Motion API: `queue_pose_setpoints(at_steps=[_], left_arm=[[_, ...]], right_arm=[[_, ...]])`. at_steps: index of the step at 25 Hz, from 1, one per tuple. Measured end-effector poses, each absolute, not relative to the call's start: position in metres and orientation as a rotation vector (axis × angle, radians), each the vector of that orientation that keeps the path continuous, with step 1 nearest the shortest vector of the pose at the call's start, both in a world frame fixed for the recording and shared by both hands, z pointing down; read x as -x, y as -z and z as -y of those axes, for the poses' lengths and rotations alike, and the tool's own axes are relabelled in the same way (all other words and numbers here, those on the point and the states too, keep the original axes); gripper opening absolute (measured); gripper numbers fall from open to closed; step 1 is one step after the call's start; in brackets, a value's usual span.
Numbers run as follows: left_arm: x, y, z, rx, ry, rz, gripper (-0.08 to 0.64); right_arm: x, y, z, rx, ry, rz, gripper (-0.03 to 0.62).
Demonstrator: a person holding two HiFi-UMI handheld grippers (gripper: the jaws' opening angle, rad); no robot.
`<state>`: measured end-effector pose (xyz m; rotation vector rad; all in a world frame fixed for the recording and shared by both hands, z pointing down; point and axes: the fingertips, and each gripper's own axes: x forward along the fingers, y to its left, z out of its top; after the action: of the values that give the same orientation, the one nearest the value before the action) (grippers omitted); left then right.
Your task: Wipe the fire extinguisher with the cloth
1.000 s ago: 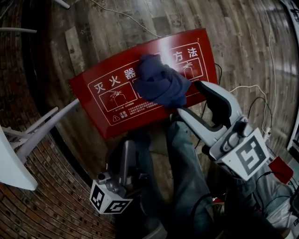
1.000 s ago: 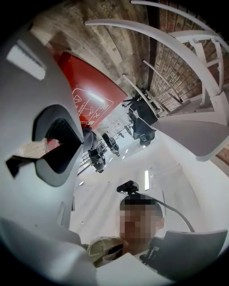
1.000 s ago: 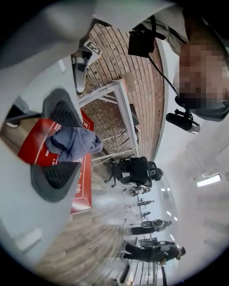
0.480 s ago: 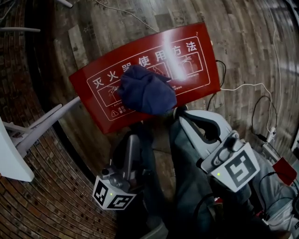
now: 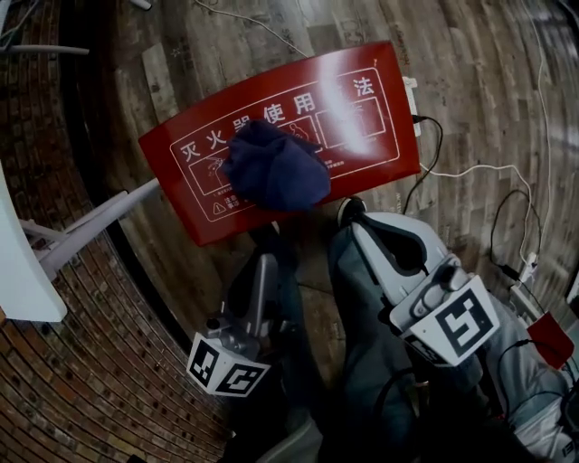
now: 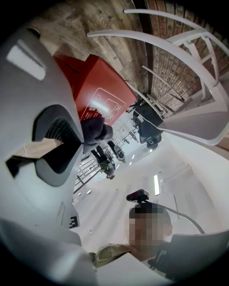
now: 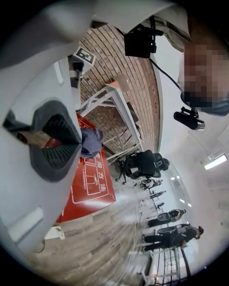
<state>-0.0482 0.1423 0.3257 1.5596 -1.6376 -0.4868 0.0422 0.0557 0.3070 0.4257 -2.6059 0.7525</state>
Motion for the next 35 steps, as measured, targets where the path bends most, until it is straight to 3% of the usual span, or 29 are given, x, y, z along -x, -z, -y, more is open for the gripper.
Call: queue_pose_setpoints(at_steps=[10,20,28,35], left_arm=[[-0.002,-0.185,-0.141,-1.612,0.364,1.564,-0.002],[0.006,-0.030,-0.129,-1.819,0.394,1.604,-0.002],[0.015,-0.052,-0.175,-1.802,0.335,1.586,-0.002],[0.051,-0.086,-0.218,-1.637,0.327,1.654,-0.002]], right_arm=[[-0.074,-0.200,-0.078,-0.242,-0.800,2.503,0.002],[-0.077,-0.062,-0.073,-0.364,-0.656,2.617,0.002],[-0.087,-0.135,-0.121,-0.326,-0.708,2.470,0.002],[-0.034,-0.245,-0.090,-0.206,-0.332,2.310,0.026]])
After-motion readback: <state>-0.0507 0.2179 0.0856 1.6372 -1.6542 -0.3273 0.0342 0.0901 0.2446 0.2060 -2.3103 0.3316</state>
